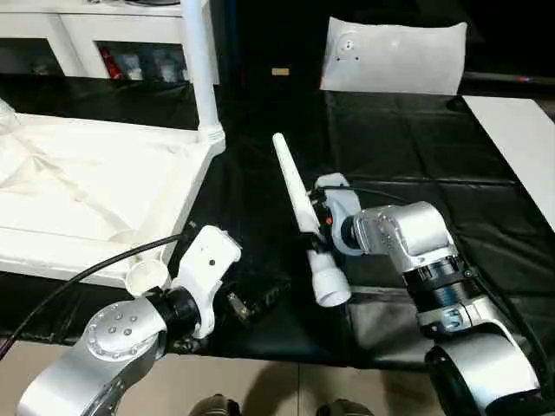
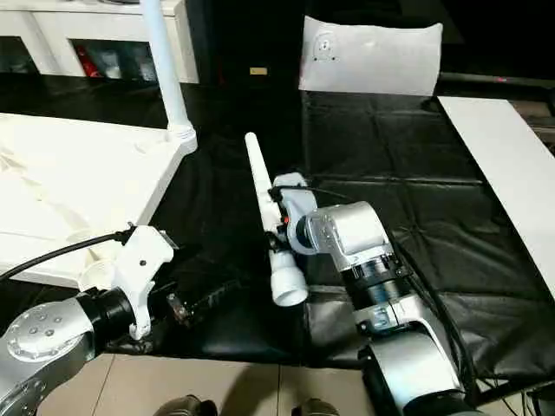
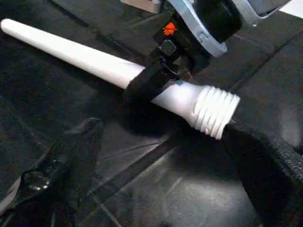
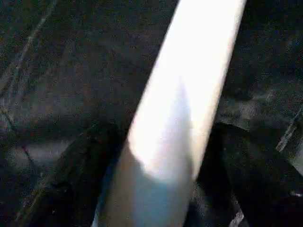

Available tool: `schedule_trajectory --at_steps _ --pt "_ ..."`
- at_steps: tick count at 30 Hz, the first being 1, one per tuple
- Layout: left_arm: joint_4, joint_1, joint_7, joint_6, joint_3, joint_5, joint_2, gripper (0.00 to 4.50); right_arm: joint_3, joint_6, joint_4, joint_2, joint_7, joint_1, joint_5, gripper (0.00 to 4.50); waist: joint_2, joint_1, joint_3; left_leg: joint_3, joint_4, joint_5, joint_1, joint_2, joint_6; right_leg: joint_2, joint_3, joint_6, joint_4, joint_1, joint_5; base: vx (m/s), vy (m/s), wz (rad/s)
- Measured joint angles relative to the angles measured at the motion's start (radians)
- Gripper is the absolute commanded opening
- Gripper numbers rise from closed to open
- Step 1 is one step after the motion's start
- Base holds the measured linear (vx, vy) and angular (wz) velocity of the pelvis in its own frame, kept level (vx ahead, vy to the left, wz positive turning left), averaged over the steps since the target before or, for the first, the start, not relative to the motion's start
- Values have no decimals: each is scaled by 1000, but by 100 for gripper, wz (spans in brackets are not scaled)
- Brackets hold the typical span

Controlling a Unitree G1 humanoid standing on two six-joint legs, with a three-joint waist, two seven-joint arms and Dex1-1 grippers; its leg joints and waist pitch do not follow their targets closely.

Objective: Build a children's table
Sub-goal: Pick table leg

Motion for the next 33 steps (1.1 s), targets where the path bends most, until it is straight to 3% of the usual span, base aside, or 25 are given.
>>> schedule_trajectory --at_steps 3,13,21,28,30,33 --pt "0 -1 -9 7 0 -7 10 450 24 2 2 -22 18 -5 -4 316 0 1 0 1 0 0 0 1 0 0 0 0 0 -1 0 0 0 0" --pt "0 -4 -12 5 -1 -7 16 450 26 16 -1 -63 43 -5 0 226 -1 5 0 4 -1 0 -1 2 0 1 2 0 0 -3 0 0 0 0" --pt "4 -12 -20 0 -19 -6 21 450 14 1 -10 -70 57 15 9 189 -1 9 -1 5 -1 0 0 3 0 1 1 0 0 -3 0 0 0 0" --pt "25 -36 -19 -16 -16 -5 9 450 -71 -11 -56 -69 41 73 41 184 0 22 -2 6 -1 2 0 4 -3 1 1 -1 1 -2 1 0 0 0" --pt "49 -43 -6 -19 -1 -6 -18 450 -129 -37 -98 -59 34 114 61 184 -1 24 -3 8 -1 3 0 6 -4 1 1 -1 1 -2 1 0 0 0" --pt "108 -96 63 -62 51 11 -91 450 -281 -129 -246 -17 13 214 127 184 -2 29 -3 14 -2 6 -2 10 -2 1 1 0 1 -4 3 0 0 0"
